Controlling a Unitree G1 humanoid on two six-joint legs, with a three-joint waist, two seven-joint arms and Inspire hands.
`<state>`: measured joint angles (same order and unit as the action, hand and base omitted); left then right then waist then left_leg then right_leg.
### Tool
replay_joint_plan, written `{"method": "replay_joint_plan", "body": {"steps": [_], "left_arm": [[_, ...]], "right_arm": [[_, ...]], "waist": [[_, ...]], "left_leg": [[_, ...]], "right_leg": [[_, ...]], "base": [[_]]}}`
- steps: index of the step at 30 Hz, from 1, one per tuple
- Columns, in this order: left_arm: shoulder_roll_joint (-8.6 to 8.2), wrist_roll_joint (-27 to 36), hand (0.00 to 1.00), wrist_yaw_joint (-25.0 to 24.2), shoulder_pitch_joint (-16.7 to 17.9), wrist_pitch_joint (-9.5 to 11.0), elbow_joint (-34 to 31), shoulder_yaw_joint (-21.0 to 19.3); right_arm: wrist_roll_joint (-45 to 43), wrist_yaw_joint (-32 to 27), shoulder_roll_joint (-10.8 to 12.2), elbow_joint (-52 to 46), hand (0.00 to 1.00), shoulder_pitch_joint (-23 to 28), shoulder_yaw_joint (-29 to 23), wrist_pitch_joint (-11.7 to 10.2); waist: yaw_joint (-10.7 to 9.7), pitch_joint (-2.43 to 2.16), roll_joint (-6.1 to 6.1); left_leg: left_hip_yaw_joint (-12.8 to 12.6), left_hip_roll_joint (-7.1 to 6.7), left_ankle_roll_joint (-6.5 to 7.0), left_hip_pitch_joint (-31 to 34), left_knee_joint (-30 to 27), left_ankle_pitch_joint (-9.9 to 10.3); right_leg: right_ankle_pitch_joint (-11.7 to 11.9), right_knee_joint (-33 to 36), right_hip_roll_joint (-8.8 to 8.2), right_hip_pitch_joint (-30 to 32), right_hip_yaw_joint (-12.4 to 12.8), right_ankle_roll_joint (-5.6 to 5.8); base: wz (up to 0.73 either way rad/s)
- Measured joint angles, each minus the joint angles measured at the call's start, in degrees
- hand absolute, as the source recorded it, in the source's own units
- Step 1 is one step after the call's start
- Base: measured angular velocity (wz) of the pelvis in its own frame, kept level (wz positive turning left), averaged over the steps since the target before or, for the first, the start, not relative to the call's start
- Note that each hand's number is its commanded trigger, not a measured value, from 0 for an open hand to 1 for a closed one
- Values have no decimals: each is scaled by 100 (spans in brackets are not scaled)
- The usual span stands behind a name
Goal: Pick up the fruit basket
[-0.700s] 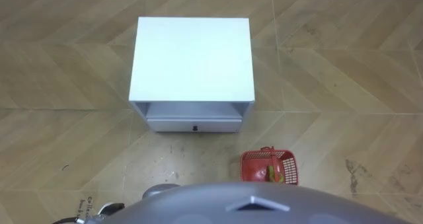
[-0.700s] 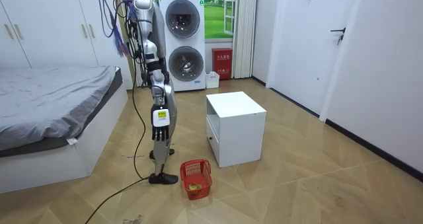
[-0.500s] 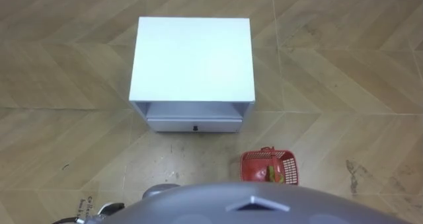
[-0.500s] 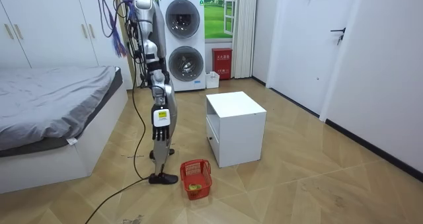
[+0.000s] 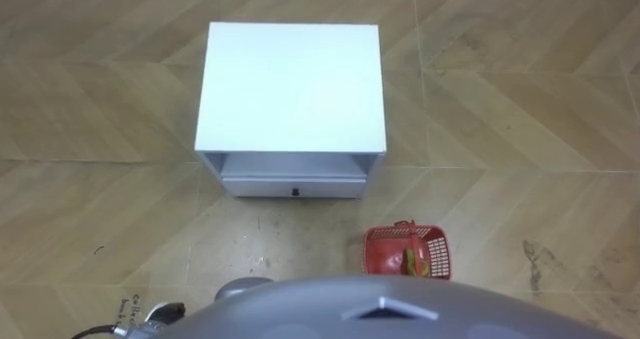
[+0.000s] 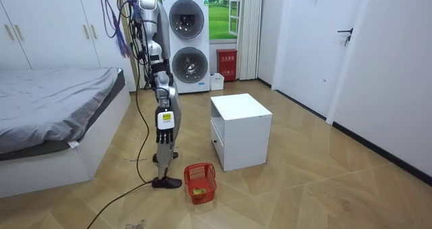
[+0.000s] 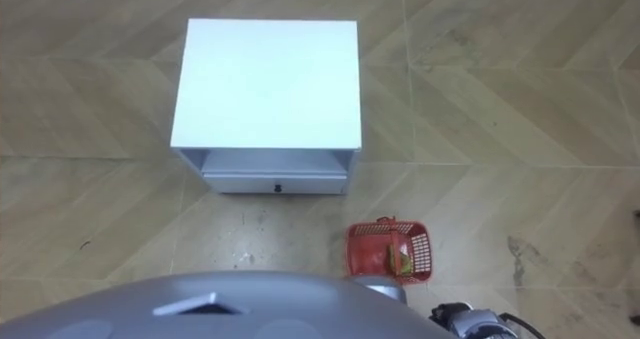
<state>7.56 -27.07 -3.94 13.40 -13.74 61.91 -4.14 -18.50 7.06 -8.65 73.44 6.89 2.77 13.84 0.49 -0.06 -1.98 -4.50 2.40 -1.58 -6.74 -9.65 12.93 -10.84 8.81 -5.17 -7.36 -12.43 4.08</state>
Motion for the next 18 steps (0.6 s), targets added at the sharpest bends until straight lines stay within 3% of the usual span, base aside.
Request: {"method": "replay_joint_plan", "body": {"steps": [18], "left_arm": [[-1, 5, 0, -14, -7, -3, -6, 40]], "right_arm": [[122, -6, 1, -14, 0, -3, 29, 0]], "waist": [[-23, 6, 14]], "left_leg": [[-3, -8, 0, 28, -1, 2]], "right_leg": [[-2, 38, -21, 41, -12, 3]], "base": [[0]]}}
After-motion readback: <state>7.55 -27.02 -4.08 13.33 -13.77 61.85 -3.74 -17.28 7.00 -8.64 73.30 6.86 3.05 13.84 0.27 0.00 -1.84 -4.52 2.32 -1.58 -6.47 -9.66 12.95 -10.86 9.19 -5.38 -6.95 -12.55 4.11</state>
